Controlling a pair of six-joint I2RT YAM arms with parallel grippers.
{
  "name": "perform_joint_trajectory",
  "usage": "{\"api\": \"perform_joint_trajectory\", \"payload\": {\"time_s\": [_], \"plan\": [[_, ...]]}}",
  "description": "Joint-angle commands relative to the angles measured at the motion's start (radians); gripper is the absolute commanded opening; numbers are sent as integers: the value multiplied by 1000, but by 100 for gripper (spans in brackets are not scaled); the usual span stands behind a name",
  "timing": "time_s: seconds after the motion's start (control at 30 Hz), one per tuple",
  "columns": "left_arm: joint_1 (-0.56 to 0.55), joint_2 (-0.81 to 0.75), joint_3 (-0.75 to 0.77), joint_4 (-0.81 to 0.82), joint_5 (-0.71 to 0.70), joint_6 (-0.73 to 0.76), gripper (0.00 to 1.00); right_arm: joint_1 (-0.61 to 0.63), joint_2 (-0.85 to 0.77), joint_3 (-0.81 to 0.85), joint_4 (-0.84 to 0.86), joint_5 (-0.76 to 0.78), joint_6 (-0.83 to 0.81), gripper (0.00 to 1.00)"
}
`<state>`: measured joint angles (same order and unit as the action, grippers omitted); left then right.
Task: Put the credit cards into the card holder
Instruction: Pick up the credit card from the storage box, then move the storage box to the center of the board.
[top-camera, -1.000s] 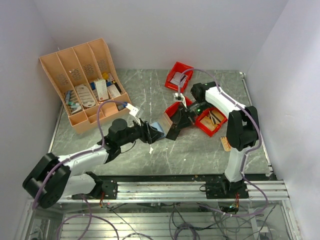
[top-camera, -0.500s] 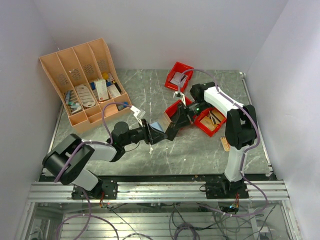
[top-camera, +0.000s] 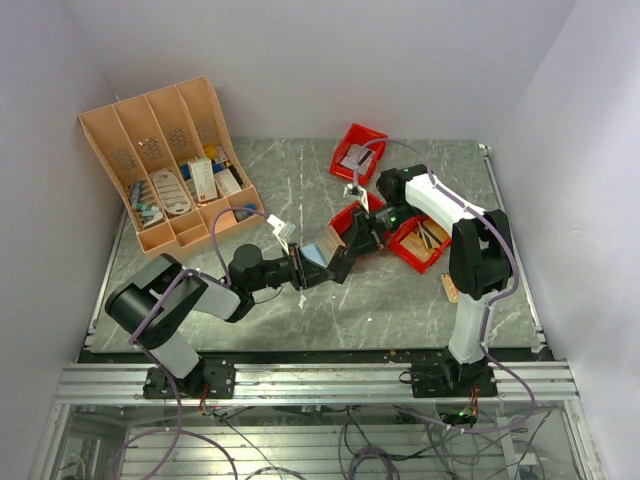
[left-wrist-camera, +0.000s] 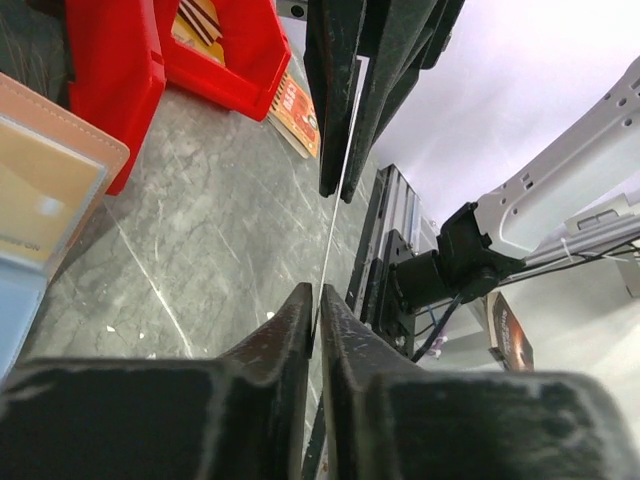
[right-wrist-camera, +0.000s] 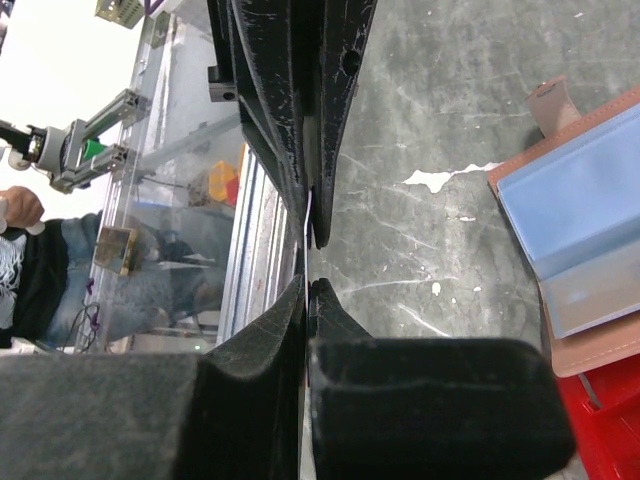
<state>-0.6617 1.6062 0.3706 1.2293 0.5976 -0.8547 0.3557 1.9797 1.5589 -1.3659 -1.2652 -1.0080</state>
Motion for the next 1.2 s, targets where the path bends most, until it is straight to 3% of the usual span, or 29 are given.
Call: {"api": "perform_joint_trajectory", "payload": {"time_s": [0.0,0.2,0.4,0.6,0.7,0.8,0.9,1.0,1.17], "plan": [[7,28,31,122,47,-5,11,16,12,6,-13,-15,-6,0],[7,40,0,201,35,-21,7,21,15,6,-12,-10,-15,0],[12,7,-59,224,9,-26,7,10,9,24,-5,44,-17,30],[50,-48,-174,175,-32,-46,7,-61,-132,-52,340,291,238,39],[54,-99,-205,66,-60,-41,7,-40,-215,-127,463,419,213,31],[55,-198,-196,-148,-100,-2,7,11,-230,-150,425,477,95,0],[56,-317,-170,-373,-157,45,7,84,-230,-213,462,550,107,0],[55,-434,-129,-591,-225,93,7,131,-245,-290,614,677,243,0],[57,-549,-88,-762,-294,106,7,132,-204,-288,700,786,358,0]]}}
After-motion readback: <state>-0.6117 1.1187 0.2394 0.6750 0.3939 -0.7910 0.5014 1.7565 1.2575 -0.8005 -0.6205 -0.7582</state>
